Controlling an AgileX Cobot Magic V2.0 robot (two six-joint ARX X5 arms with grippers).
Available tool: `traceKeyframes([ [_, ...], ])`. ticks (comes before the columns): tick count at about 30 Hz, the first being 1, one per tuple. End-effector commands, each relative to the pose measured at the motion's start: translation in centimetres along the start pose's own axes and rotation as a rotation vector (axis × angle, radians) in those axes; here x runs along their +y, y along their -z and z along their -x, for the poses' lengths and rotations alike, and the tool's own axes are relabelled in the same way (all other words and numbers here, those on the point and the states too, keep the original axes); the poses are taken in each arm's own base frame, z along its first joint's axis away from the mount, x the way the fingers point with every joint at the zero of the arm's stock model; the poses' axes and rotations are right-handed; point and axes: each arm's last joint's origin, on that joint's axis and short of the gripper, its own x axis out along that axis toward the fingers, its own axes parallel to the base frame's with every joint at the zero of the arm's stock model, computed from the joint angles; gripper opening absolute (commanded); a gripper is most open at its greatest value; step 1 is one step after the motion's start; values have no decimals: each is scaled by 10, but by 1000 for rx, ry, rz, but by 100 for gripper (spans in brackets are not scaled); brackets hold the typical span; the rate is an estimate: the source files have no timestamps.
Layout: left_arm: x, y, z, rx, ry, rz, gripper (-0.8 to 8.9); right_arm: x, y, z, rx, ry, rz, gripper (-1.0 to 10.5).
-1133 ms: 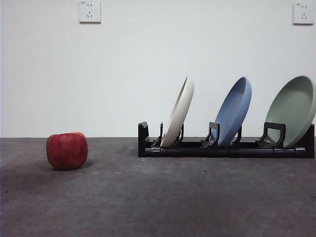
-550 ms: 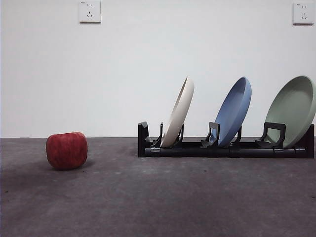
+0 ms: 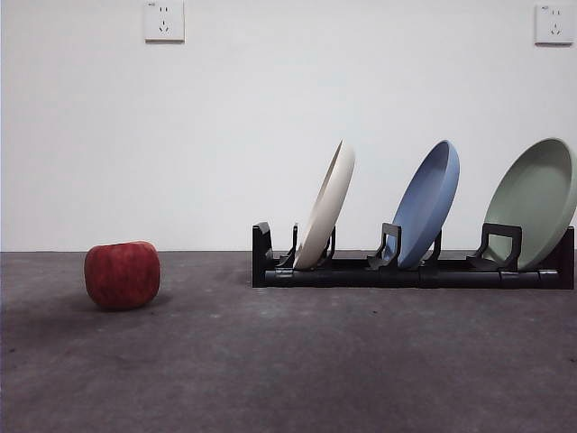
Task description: Take the yellow plate from the plate rack,put the plate on the table,take the apple from the table,put the apple in the plate
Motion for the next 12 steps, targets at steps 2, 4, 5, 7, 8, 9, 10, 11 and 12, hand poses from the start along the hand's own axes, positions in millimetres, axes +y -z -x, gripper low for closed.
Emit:
traceKeyframes([
  [2,9,-14,-13,22,25,-41,575,-1,-2,-1,-3,-5,14,545],
  [4,15,-22,-24,42,35,-52,575,-1,-3,-2,-5,-14,14,545],
  [5,18,-27,-30,49,34,-55,575,-2,-4,-3,-5,-21,13,545],
  [7,23,-35,-44,62,42,-74,575,-3,-5,-4,0,-24,9,545],
  [8,25,-39,-50,67,46,-89,575,-4,-5,-4,3,-24,5,545],
  [9,27,-43,-58,76,48,-99,575,-4,-5,-5,6,-24,3,545],
  [10,29,-48,-67,84,48,-107,575,-5,-6,-6,9,-25,0,545],
  [11,31,-51,-74,92,50,-112,575,-6,-6,-6,12,-25,-3,545],
  [12,33,-55,-83,104,48,-124,575,-6,-7,-7,14,-25,-5,545],
])
